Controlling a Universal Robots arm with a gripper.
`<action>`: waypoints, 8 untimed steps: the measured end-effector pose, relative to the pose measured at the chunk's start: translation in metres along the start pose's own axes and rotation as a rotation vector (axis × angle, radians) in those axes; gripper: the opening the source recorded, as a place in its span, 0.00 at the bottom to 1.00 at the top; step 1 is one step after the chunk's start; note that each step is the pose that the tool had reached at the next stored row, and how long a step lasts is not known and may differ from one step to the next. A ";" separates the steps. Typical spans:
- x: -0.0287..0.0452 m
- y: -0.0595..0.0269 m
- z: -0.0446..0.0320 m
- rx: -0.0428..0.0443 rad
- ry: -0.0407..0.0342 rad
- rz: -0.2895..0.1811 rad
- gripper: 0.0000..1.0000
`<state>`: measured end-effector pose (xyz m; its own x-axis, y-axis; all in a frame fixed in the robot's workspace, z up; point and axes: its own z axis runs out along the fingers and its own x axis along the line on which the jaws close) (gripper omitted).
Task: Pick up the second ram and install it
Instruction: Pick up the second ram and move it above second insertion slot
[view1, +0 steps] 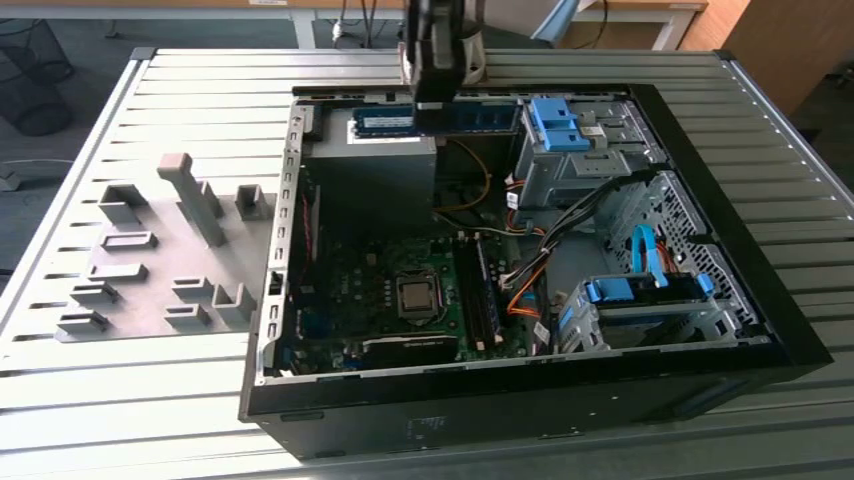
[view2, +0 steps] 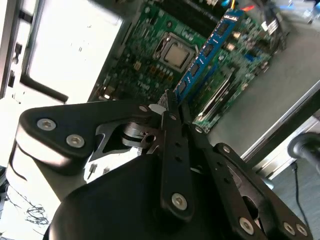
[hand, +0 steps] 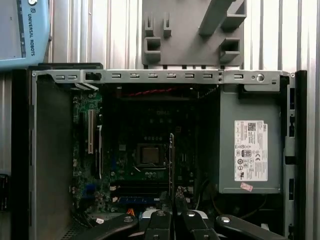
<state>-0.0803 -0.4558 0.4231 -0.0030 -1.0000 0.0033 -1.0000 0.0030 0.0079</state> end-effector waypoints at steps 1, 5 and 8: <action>0.0000 -0.0045 0.0005 0.0001 -0.0001 0.000 0.14; 0.0000 -0.0164 0.0013 0.0000 -0.0001 0.000 0.14; 0.0000 -0.0168 0.0014 0.0000 -0.0001 0.000 0.14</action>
<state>-0.0636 -0.4559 0.4216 -0.0029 -1.0000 0.0032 -1.0000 0.0030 0.0079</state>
